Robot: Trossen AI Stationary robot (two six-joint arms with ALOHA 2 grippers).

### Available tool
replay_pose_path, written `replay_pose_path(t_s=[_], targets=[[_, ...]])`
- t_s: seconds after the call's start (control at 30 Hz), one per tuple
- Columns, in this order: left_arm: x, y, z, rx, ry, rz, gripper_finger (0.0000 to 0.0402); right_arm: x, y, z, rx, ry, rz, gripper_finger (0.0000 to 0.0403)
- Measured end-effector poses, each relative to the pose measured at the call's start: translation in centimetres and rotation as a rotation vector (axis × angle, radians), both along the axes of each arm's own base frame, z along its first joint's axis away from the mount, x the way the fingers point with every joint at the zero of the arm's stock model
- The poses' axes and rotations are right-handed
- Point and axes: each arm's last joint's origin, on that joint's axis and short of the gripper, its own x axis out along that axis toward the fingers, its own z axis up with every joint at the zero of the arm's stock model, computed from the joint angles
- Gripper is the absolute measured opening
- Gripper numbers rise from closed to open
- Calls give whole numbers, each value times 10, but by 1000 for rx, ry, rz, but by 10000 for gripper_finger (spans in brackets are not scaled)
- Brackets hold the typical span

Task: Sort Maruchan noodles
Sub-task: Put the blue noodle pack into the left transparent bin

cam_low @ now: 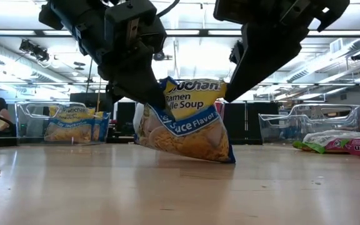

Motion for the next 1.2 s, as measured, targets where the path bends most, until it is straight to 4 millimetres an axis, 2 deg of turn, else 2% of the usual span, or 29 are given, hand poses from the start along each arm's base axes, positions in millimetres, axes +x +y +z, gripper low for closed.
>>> replay_pose_path(t_s=[0.03,0.1,0.4,0.63,0.83,1.0,1.2], targets=[[0,0,0,0,0,-1,11,0,-1,0,10,6,3,28],[0,0,0,1,3,-1,11,0,-2,0,27,20,9,11],[-1,-2,0,6,11,-10,11,-10,-11,3,48,120,-37,8],[0,-2,1,32,-4,-26,19,-8,-11,4,53,107,-20,38],[-9,-2,12,35,26,-129,66,-8,-12,3,42,110,-26,30],[-21,-4,35,98,-17,-209,121,-8,-13,4,34,102,-33,7],[-22,-16,57,414,-197,-254,165,-5,-18,4,39,95,-51,11]])
